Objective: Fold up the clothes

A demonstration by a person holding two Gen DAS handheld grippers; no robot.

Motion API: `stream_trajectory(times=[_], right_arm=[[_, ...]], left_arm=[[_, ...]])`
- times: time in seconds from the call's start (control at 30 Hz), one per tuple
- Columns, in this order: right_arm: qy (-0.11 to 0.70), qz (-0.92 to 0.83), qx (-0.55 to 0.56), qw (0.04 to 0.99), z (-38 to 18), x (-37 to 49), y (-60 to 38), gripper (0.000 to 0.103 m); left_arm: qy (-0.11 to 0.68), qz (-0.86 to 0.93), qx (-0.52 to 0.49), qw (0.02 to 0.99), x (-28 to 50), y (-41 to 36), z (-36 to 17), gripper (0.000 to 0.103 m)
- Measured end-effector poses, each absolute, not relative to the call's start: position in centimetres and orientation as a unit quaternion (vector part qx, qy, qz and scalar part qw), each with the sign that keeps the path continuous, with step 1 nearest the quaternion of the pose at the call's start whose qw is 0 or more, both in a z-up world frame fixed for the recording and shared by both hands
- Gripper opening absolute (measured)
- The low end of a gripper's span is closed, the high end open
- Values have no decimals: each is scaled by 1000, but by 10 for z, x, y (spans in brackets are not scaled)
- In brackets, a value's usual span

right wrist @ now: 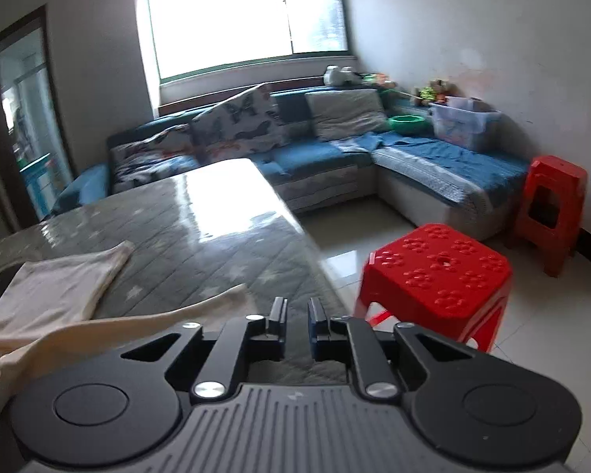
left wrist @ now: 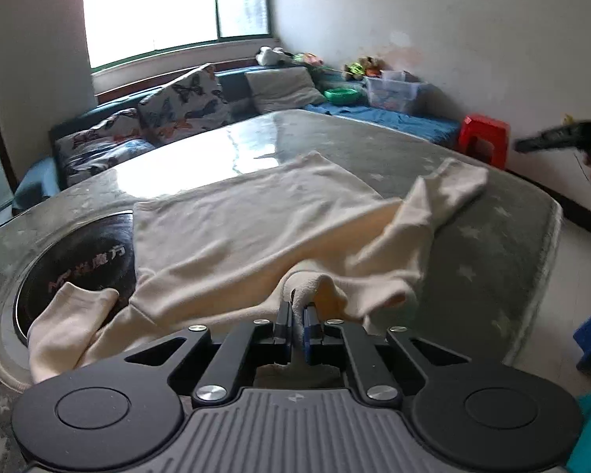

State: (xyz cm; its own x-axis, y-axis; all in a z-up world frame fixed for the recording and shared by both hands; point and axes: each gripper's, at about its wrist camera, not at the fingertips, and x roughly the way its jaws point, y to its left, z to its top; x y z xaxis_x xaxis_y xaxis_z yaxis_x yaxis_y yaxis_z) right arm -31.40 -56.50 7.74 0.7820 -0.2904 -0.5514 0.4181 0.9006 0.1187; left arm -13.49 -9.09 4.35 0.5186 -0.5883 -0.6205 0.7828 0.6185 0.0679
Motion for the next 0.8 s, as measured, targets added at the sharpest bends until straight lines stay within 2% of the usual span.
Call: stream_trajectory(times=[0.07,0.23,0.53,0.6,0.67,0.73,0.8], right_arm=[[273,-159,108,943,78,-301,-551,31],[279,-109,99,949,79,-264,-518,31],[300,-120,137,936,71,-244,-522,31],[302,-124,157,932,69,-243,-529,31],[306,-127,188,925,66,-239,-540,31],[314,-133,203,918,61,-234,-547,31],[319,-145,211,913,57,-229,-552,31]], left_arm=[[280,-413,188,846,-143,-87,42,6],[281,-437,224,824,-157,-80,40,10],[276,-469,158,824,-148,-115,48,12],[279,-474,141,823,-144,-126,47,15],[282,-480,132,820,-142,-138,45,24],[286,-488,138,813,-145,-148,39,30],[289,-494,145,807,-147,-157,34,30]])
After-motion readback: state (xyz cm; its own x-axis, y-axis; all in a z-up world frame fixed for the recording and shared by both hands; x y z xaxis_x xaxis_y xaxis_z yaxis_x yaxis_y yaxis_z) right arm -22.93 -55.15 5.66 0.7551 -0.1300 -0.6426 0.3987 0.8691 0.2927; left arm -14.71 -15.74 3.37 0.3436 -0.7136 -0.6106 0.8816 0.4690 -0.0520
